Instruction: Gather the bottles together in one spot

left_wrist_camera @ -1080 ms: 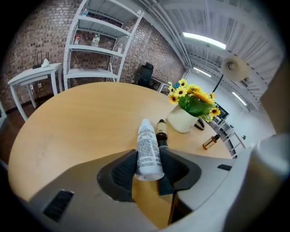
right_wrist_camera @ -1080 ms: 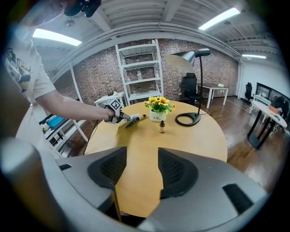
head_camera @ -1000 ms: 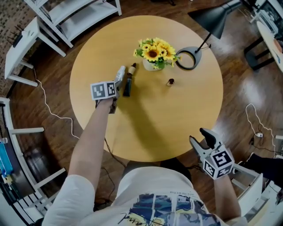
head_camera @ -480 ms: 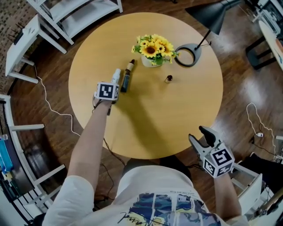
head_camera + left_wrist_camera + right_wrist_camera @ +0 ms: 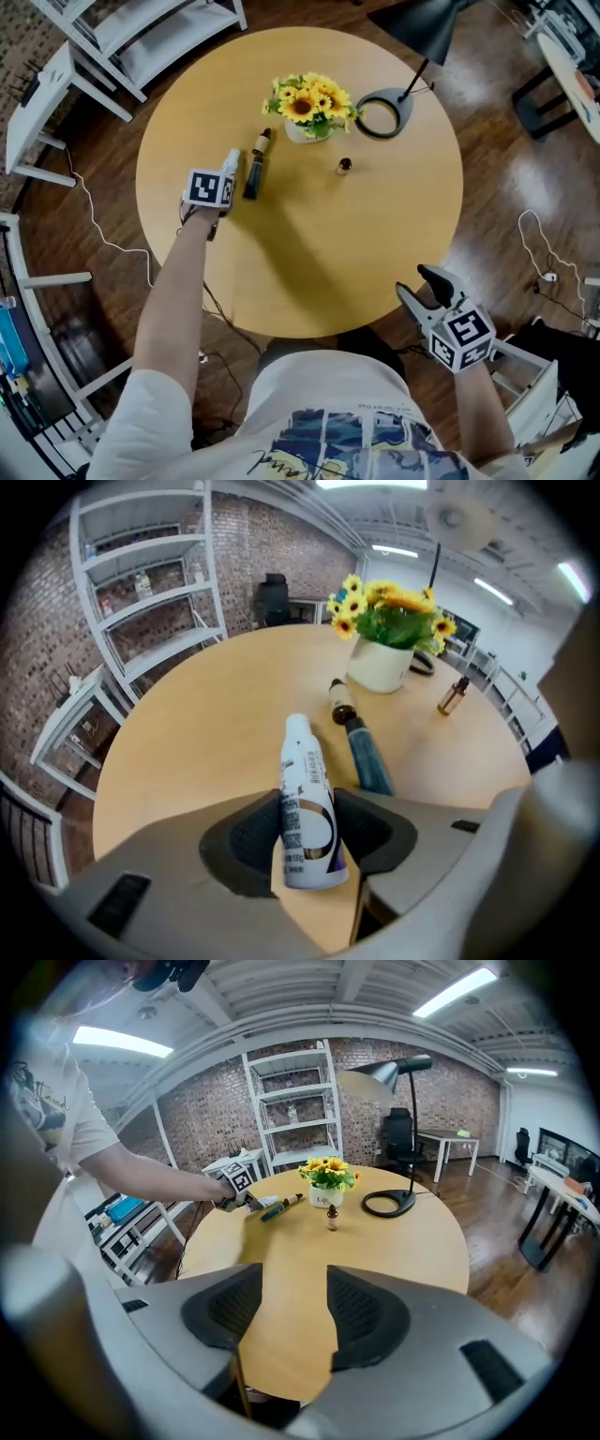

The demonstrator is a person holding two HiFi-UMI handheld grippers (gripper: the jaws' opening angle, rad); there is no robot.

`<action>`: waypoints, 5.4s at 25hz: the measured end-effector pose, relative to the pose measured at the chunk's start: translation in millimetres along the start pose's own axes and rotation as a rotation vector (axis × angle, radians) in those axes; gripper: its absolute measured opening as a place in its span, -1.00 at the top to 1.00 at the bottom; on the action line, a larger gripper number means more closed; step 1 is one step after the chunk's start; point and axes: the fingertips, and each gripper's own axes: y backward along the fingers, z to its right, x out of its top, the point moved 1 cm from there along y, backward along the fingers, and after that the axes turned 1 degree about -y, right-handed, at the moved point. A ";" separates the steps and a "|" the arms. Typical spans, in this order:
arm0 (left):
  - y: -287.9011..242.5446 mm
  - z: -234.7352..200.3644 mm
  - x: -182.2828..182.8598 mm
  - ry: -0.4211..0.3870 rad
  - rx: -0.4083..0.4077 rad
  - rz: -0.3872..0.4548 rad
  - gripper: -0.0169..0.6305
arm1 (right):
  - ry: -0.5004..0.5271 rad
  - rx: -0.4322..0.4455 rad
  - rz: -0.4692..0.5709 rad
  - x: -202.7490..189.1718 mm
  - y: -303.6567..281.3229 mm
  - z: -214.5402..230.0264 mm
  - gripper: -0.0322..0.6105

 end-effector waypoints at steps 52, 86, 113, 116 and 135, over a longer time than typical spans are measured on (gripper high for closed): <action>209.4 241.4 -10.7 0.098 -0.824 0.655 0.37 | 0.638 0.837 -0.336 156.9 -77.0 -84.2 0.50; 166.9 234.5 -64.8 0.184 -0.589 0.415 0.37 | 0.796 0.342 -0.375 121.4 -217.2 104.0 0.50; 160.9 233.8 -63.9 0.220 -0.591 0.410 0.37 | 0.768 0.305 -0.316 131.3 -217.8 101.6 0.06; 163.1 229.9 -61.4 0.223 -0.582 0.424 0.37 | 0.772 0.264 -0.278 140.4 -202.0 103.2 0.05; 215.9 247.0 -56.3 0.158 -0.320 0.459 0.37 | 0.226 0.129 0.076 40.4 2.9 40.6 0.04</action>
